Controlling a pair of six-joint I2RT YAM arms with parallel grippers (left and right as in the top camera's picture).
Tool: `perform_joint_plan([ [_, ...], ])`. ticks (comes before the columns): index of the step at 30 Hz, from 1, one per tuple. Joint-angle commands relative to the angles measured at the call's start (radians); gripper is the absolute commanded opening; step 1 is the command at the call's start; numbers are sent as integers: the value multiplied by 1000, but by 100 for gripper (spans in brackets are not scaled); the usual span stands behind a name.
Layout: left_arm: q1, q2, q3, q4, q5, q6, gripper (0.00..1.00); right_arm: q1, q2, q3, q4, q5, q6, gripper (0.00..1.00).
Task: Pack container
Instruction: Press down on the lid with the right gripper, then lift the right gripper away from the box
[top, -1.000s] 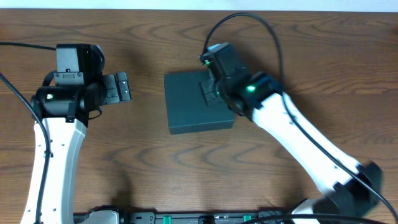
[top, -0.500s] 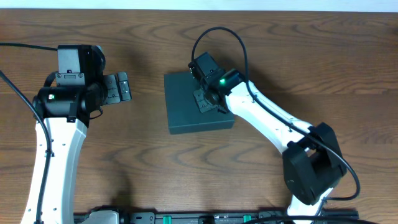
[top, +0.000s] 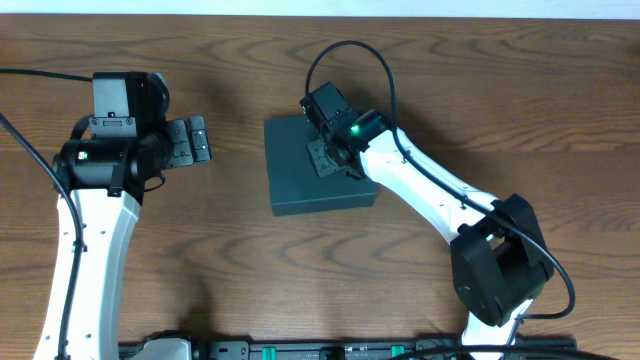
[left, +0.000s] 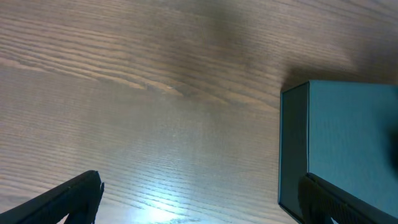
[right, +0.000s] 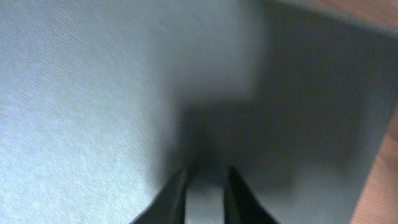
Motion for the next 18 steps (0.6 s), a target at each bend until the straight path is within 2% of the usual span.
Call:
perform_joint_plan([
  [1, -2, 0, 2, 1, -12, 2, 99, -43, 29, 21, 16, -4, 2, 25],
  [3, -2, 0, 2, -1, -12, 3, 99, -85, 16, 42, 25, -3, -2, 31],
  [4, -2, 0, 2, -3, -12, 4, 98, -108, 10, 54, 27, -4, -16, 37],
  [5, -2, 0, 2, -4, -12, 13, 98, -129, 6, 64, 27, -3, -29, 50],
  [7, -2, 0, 2, -3, -12, 37, 98, -187, 0, 88, 27, -3, -33, 99],
  [12, -2, 0, 2, 1, -12, 108, 98, -334, -4, 130, -12, -4, -63, 99],
  [18, -2, 4, -15, 16, -12, 127, 99, -454, -8, 130, -69, -3, -66, 99],
])
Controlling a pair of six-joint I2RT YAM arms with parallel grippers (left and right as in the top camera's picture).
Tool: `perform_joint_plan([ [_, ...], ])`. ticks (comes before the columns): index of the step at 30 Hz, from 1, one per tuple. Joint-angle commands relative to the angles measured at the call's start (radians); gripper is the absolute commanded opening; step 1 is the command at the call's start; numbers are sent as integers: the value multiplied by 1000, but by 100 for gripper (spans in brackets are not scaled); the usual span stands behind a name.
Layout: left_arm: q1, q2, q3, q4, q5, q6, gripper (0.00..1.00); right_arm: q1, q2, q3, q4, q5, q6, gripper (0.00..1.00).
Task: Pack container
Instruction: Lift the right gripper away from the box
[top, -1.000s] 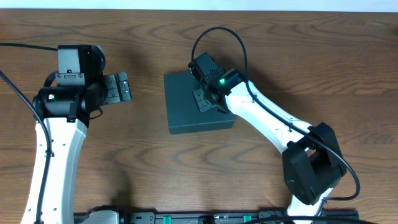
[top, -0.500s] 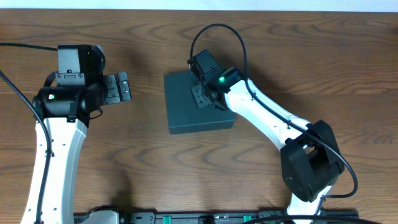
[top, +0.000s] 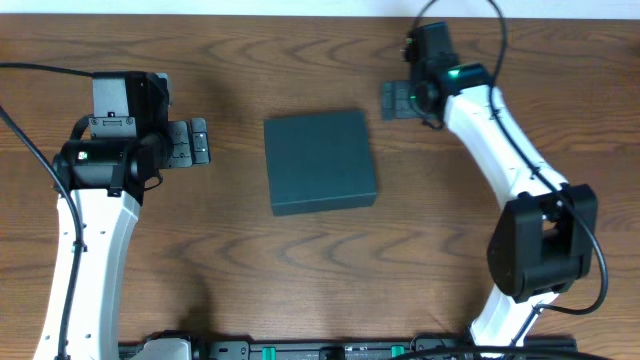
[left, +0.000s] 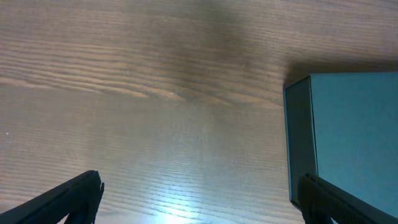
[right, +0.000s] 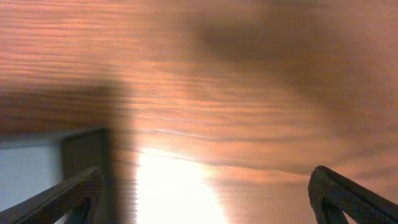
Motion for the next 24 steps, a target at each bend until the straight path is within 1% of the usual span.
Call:
perform_joint_plan([
  [1, -2, 4, -29, 7, -12, 33, 99, -36, -11, 13, -28, 3, -18, 99],
  [4, -3, 3, -91, 23, -1, 33, 99, -49, -21, 10, -83, 11, -18, 99],
  [8, -14, -14, -198, 89, 58, 48, 99, -46, -42, 7, -150, 48, -16, 95],
  [11, -39, -50, -248, 135, 83, 75, 99, -45, -90, -16, -155, 48, 6, 95],
  [14, -71, -99, -259, 132, 82, 90, 99, -45, -179, -79, -129, 48, 28, 95],
  [20, -97, -216, -267, 105, 82, 92, 99, -45, -415, -290, -81, 68, 72, 96],
  [24, -97, -331, -332, 130, 91, 88, 98, -31, -586, -445, -64, 84, 103, 96],
])
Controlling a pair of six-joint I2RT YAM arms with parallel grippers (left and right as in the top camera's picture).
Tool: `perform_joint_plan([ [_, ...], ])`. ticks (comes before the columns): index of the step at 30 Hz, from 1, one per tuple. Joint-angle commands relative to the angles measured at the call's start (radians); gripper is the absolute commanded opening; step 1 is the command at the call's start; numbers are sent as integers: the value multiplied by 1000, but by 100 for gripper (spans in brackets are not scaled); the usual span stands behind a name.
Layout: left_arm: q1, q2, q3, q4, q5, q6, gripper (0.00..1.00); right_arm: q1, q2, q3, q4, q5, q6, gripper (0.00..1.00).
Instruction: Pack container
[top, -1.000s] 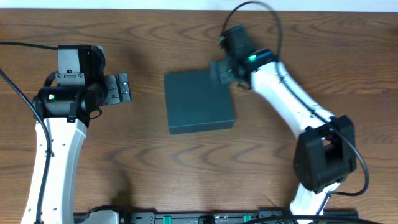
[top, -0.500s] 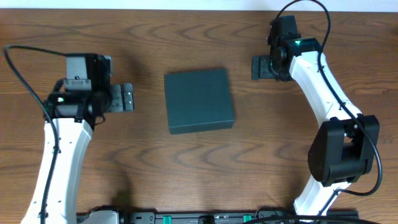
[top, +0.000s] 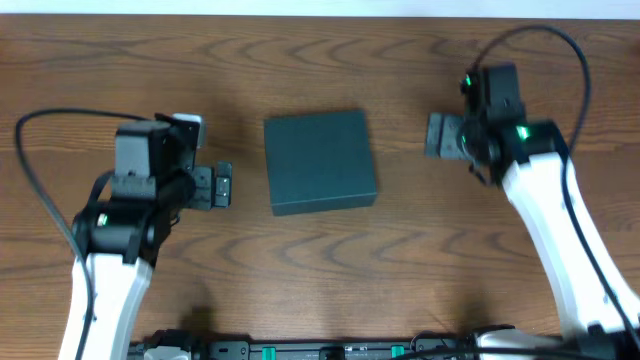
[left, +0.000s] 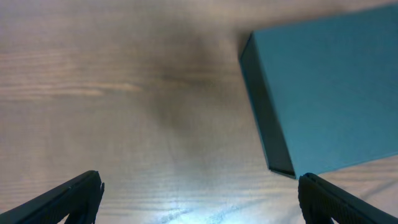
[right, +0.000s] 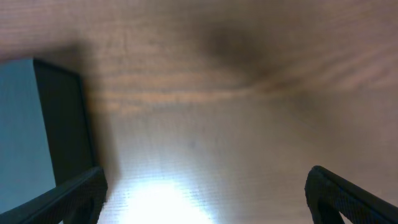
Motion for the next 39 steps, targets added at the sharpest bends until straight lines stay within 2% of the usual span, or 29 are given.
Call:
perform_joint_plan([
  [1, -4, -99, -68, 22, 20, 13, 98, 22, -124, -119, 1, 37, 58, 96],
  [9, -4, -353, -225, 102, 21, 13, 99, 84, -455, -364, 8, 60, 106, 99],
  [15, -4, -415, -255, 103, 21, 13, 99, 88, -595, -441, 9, 59, 98, 99],
  [39, -4, -412, -255, 103, 21, 13, 99, 87, -602, -441, -1, 59, 98, 99],
])
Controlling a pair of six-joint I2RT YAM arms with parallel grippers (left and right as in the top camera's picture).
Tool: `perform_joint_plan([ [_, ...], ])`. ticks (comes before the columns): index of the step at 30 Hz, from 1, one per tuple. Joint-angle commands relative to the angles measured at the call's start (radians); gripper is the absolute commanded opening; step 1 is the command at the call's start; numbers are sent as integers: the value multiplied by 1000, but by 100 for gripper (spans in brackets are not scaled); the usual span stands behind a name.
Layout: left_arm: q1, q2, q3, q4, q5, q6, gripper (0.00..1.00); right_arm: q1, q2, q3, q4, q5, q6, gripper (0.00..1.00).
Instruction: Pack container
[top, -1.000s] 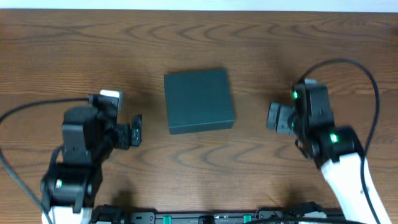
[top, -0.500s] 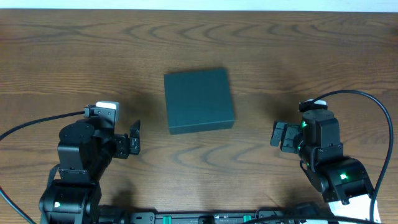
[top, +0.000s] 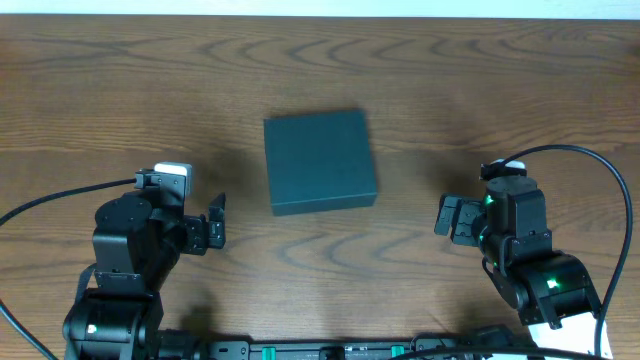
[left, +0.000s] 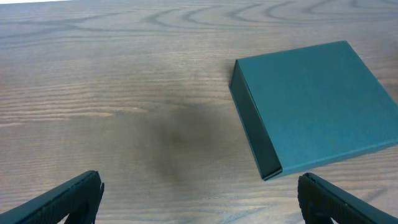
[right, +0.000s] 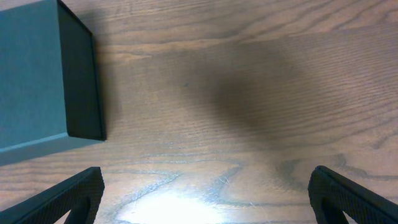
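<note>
A closed dark teal box (top: 320, 161) lies flat on the wooden table, its lid on; the same box (left: 311, 106) fills the right of the left wrist view, and in the right wrist view this box (right: 46, 78) sits at the left. My left gripper (top: 215, 232) stands open at the front left, well clear of the box, with nothing between its fingers (left: 68, 199). At the front right my right gripper (top: 447, 218) is open and empty too, its fingers (right: 71, 199) spread wide over bare wood.
The wooden table (top: 500, 90) stretches around the box on all sides. Both arm bases and their cables sit along the front edge. A pale strip marks the table's far edge at the top of the overhead view.
Both arms have pulled back toward the front edge, the left from beside the box's left side, the right from the back right. Both grippers stay open. The box has not moved.
At first my right gripper was nearly shut, pressed on the box's lid, with the left open at the far left. Then the right was open off the box at the back right. Both arms then stood nearer the front, and now sit near their bases.
</note>
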Motion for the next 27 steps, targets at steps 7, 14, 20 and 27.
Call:
perform_joint_plan([
  [7, -4, 0, -5, 3, 10, 13, 98, -18, -147, -24, 20, -92, -97, 99],
  [14, -4, 0, -5, 4, 10, 13, 98, -65, -551, -248, 177, -142, -190, 99],
  [20, -4, -1, -5, 3, 10, 13, 99, -101, -735, -501, 473, -140, -190, 99],
  [27, -4, 0, -5, 3, 10, 13, 99, -118, -828, -742, 804, -64, -190, 99],
])
